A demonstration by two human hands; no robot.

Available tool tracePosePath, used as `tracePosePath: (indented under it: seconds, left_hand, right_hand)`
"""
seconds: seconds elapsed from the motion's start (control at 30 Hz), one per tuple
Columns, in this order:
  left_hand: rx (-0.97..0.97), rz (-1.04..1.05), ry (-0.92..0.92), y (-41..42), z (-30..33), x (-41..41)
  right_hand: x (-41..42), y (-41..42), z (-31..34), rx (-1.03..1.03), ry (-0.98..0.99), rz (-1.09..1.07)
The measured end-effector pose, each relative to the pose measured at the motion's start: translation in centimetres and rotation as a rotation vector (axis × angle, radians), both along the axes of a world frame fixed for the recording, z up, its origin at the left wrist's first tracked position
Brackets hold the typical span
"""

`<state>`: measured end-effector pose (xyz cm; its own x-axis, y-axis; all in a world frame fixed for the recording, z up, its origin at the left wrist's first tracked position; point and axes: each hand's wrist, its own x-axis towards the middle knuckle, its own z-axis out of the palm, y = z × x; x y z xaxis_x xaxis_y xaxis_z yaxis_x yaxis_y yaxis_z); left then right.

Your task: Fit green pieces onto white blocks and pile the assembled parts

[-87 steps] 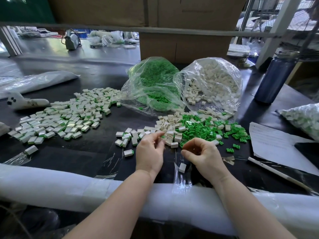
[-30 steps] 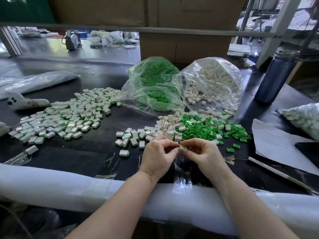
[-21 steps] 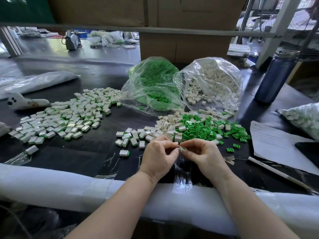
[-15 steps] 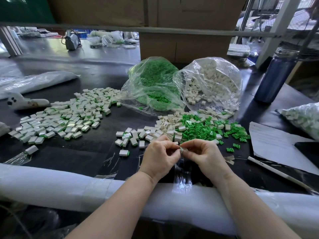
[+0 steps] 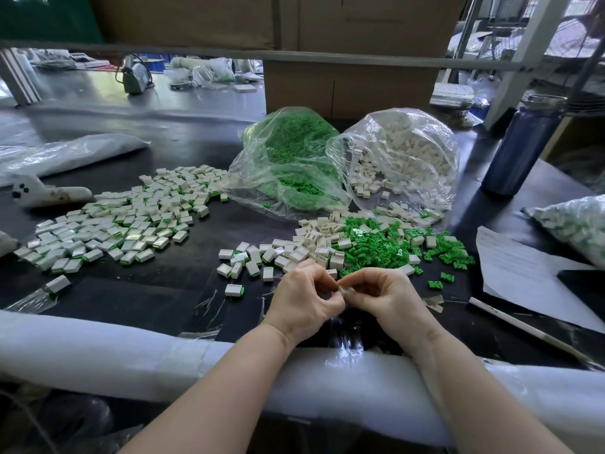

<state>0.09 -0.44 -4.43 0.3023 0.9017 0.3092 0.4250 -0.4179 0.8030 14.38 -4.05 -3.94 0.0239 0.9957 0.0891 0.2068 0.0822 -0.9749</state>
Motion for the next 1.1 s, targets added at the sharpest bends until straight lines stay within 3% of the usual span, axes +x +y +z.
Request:
tracePosePath:
  seconds: [0.7, 1.1]
  left_hand:
    - [0.24, 0.036, 0.125, -0.58, 0.25, 0.0]
    - [0.065, 0.053, -0.018, 0.06, 0.08, -0.19]
  right_hand:
    - [0.07, 0.13, -0.1, 0.004, 0.084, 0.006]
    - [-0.19, 0.46, -0.48, -0.007, 0.034, -0.046]
